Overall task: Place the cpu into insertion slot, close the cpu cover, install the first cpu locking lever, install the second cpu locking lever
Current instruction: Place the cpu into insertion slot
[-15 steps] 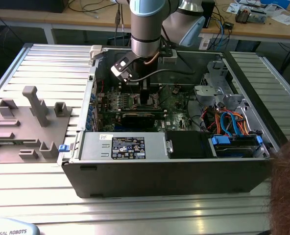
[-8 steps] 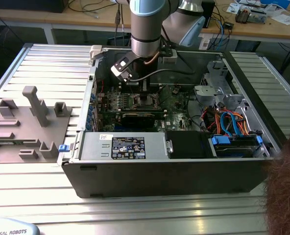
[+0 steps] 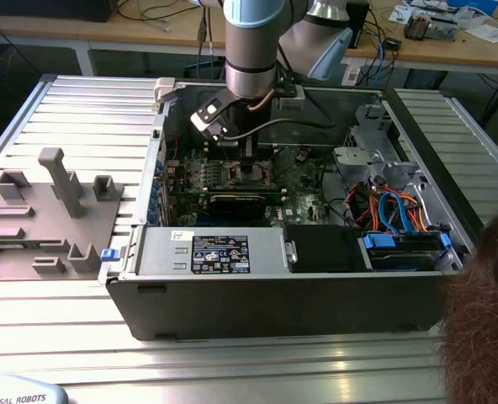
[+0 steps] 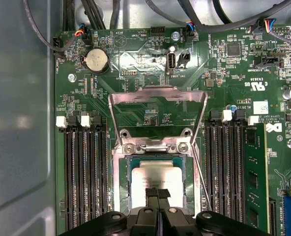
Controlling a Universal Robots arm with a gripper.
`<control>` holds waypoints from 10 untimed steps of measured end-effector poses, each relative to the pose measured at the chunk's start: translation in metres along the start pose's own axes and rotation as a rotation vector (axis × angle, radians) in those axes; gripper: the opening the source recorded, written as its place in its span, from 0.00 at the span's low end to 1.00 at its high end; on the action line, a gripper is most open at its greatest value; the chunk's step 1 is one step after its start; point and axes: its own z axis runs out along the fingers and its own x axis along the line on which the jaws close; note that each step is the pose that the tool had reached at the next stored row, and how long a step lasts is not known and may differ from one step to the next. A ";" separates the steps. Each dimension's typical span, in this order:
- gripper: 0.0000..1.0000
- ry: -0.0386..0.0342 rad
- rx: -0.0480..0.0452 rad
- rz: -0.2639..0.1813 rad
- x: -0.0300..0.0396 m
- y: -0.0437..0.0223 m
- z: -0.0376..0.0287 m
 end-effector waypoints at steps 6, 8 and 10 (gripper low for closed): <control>0.11 -0.0004 0.0046 0.000 -0.0001 0.0001 0.0016; 0.11 -0.0002 0.0046 0.000 0.0000 0.0002 0.0020; 0.11 -0.0003 0.0045 0.000 0.0000 0.0002 0.0022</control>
